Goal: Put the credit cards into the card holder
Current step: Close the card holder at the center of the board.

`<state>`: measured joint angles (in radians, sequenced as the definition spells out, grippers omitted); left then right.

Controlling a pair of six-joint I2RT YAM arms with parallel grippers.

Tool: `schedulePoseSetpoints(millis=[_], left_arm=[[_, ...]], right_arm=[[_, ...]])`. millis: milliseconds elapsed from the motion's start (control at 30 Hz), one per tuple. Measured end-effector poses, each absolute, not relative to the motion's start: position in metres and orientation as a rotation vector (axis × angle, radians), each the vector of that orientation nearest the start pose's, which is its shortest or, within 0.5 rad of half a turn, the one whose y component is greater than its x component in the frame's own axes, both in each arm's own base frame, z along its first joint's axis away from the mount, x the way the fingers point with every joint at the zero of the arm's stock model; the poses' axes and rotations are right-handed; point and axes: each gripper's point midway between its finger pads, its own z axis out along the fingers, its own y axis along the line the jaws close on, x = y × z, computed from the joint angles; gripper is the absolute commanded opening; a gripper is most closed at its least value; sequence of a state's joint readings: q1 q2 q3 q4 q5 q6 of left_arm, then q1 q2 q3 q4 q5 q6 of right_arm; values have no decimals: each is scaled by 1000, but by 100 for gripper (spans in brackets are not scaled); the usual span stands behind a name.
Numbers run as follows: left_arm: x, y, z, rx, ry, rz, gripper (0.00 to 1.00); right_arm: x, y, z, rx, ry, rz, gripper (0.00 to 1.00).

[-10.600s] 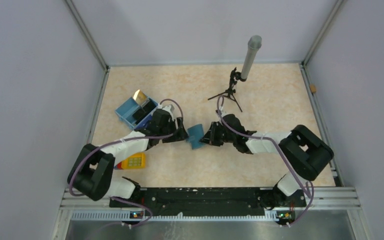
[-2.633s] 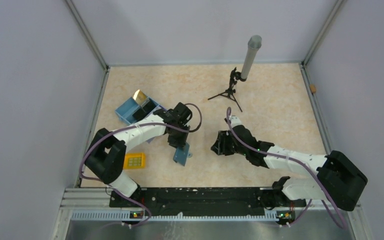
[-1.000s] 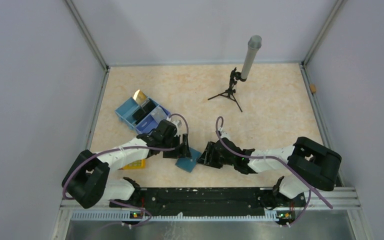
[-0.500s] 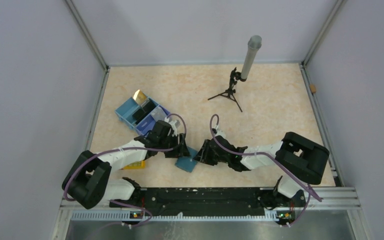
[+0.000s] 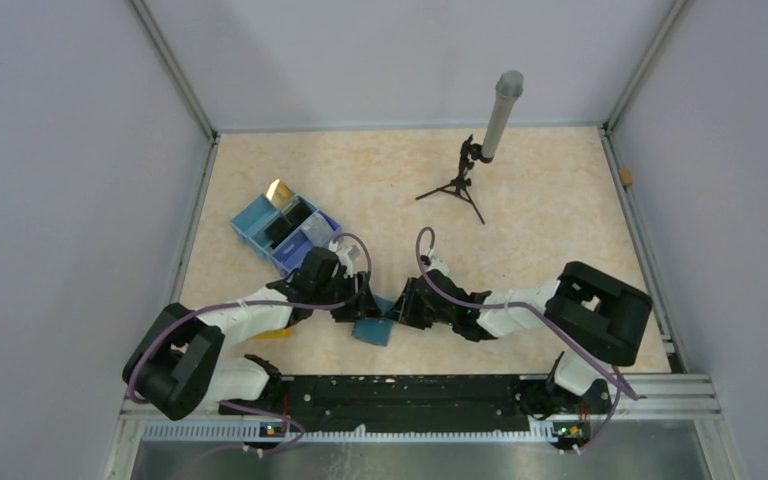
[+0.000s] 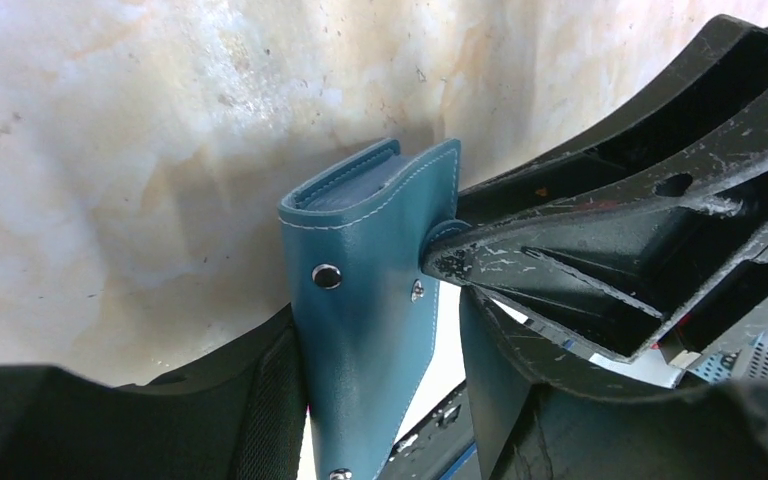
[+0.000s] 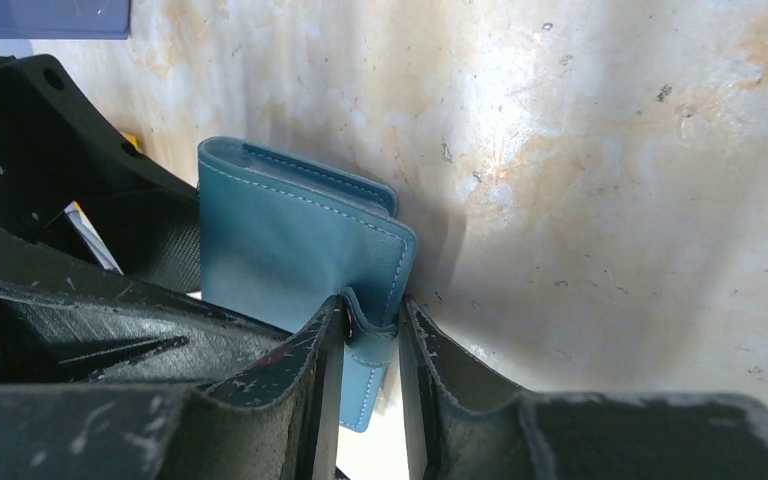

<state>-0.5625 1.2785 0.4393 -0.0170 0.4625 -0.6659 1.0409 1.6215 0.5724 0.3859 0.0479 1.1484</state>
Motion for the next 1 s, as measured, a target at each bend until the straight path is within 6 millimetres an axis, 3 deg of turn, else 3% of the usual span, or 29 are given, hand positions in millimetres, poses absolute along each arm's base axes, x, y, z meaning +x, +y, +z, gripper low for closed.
schedulePoseSetpoints(millis=[267,533,633,833,933,1000], left_arm=[[166,-230,34,71,2650,-1100,13],[163,-227,46,76,2624,-1096,11],[163,-226,49,76,2616,-1088,2],[165,-219,50,62,2599,-1022,0],[167,-219,60,74,2549,-1020,0],[168,-220,69,98,2496,-1045,0]], right_arm=[[178,359,28,165,2477,1041,27],[186,346,35,193,2441,949,29],[189,334,39,207,2428,887,32],[188,322,52,194,2394,883,55],[187,329,65,157,2363,945,67],[185,338,76,120,2319,1032,69]])
